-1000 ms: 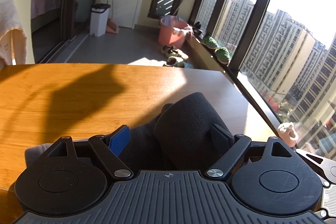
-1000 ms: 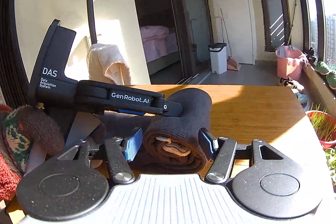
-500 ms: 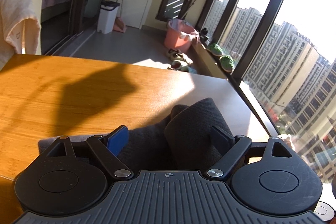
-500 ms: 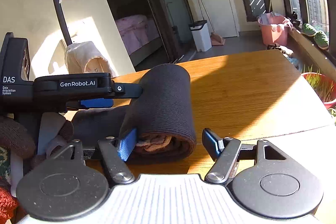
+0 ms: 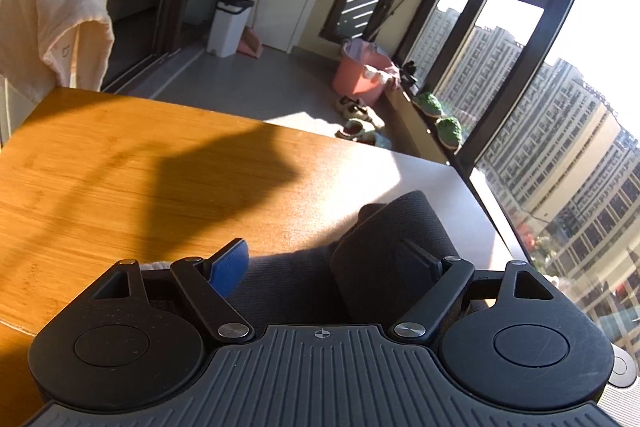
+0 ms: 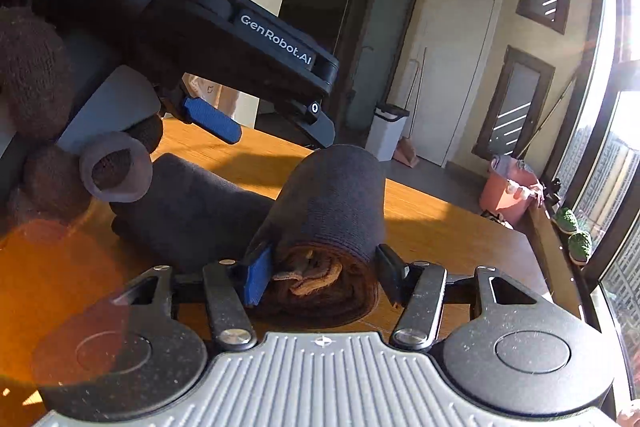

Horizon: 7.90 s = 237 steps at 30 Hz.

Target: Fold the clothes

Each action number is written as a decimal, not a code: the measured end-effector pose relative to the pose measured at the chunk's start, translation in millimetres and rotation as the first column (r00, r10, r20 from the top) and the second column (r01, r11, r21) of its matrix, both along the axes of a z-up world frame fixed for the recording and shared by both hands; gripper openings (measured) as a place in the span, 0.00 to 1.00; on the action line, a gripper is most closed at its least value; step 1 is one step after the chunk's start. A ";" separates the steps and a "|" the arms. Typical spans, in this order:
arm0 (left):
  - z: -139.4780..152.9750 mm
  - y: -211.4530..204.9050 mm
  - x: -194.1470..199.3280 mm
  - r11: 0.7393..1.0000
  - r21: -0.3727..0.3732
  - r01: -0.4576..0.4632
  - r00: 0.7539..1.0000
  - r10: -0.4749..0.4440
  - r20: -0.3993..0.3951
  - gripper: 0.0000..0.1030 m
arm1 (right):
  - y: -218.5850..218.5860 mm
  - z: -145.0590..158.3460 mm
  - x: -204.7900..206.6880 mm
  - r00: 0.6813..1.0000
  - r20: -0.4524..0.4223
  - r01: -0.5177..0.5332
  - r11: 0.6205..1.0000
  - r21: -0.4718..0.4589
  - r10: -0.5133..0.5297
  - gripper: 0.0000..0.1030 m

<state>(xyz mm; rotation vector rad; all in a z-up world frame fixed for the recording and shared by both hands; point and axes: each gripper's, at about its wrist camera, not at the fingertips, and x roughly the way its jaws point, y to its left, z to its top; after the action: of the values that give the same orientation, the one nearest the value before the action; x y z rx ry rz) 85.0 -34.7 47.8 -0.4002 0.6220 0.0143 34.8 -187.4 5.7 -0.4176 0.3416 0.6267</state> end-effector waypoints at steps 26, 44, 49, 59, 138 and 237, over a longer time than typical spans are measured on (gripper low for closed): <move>0.2 12.9 -10.2 0.995 0.088 -0.035 0.999 0.036 -0.006 0.89 | 11.8 -0.2 -0.7 0.996 -0.031 -0.084 0.996 0.002 0.084 0.46; 0.0 20.9 -11.0 0.995 0.100 -0.001 1.000 0.002 -0.009 0.91 | 11.2 4.6 32.2 0.960 -0.280 0.062 0.958 0.280 0.020 0.83; -1.5 26.8 -14.6 0.997 0.075 -0.004 1.000 0.006 -0.022 0.91 | 12.8 -12.8 47.6 0.917 -0.397 0.124 0.933 0.338 0.022 0.66; 1.2 24.1 -9.1 0.998 0.056 -0.011 1.000 0.012 -0.024 0.92 | 5.2 -4.9 35.7 0.985 -0.161 0.089 0.985 0.146 -0.065 0.52; -0.6 -0.3 11.2 0.999 0.025 0.041 0.993 -0.043 0.111 0.95 | -25.9 6.3 72.0 0.971 -0.223 -0.068 0.995 0.069 0.082 0.54; -38.4 -0.6 -15.6 0.993 0.062 -0.103 0.992 0.098 0.083 1.00 | 4.7 14.0 152.8 0.919 -0.380 0.189 0.962 0.196 -0.103 1.00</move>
<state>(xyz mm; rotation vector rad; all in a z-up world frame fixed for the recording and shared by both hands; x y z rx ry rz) 69.4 -35.3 9.4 -0.3660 0.5204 0.1139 187.6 -182.7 19.7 -0.0473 0.6450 0.5875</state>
